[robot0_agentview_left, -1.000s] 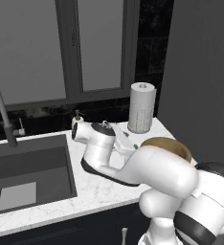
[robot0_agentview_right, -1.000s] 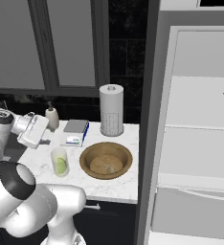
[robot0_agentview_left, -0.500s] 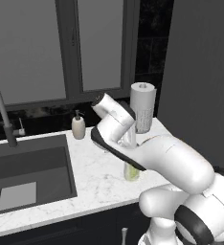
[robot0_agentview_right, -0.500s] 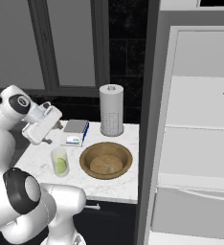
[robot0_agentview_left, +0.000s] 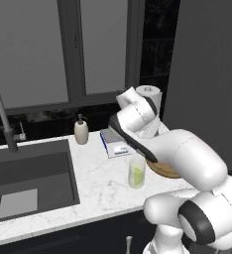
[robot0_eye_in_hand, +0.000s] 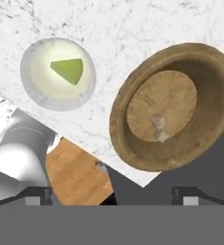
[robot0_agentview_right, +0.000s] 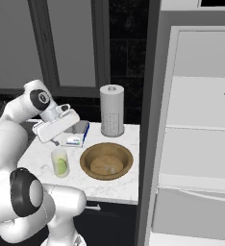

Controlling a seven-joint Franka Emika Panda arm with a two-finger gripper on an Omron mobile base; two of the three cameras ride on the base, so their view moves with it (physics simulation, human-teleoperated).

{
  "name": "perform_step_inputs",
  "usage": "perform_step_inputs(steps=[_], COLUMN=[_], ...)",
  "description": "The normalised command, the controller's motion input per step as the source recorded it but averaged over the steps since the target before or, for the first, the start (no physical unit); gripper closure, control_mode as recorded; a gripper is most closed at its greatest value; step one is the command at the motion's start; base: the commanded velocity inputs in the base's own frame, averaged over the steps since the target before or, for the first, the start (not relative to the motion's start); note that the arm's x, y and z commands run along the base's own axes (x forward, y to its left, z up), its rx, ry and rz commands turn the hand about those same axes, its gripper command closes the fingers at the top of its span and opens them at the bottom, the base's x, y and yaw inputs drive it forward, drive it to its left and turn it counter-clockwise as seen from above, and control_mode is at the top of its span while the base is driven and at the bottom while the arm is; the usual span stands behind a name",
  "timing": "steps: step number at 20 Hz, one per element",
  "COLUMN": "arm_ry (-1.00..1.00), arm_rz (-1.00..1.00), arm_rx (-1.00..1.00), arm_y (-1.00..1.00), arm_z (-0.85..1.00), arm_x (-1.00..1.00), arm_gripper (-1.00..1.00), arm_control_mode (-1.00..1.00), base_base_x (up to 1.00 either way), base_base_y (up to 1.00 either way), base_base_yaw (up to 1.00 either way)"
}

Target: Grab a lemon wedge from the fridge and one ice cube from the ice bowl, and put them in the glass of lemonade.

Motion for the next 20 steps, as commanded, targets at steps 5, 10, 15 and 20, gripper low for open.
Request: perform_step_inputs(steps=[5,10,15,20], arm_ry=[0.01,-0.17,-0.26,-0.19], arm_rz=[-0.17,-0.11,-0.09,-0.11], arm_rx=[0.01,0.00,0.00,0.00], arm_y=[-0.50,-0.19,-0.20,-0.36], arm_z=[-0.01,-0.37,-0.42,-0.08], arm_x=[0.00,0.00,0.00,0.02], arm_gripper=[-1.00,-1.00,-1.00,-1.00], arm_control_mode=[-1.00,-1.00,-1.00,-1.00], base_base_x=[0.00,0.00,0.00,0.00], base_base_y=[0.00,0.00,0.00,0.00], base_base_yaw=[0.00,0.00,0.00,0.00])
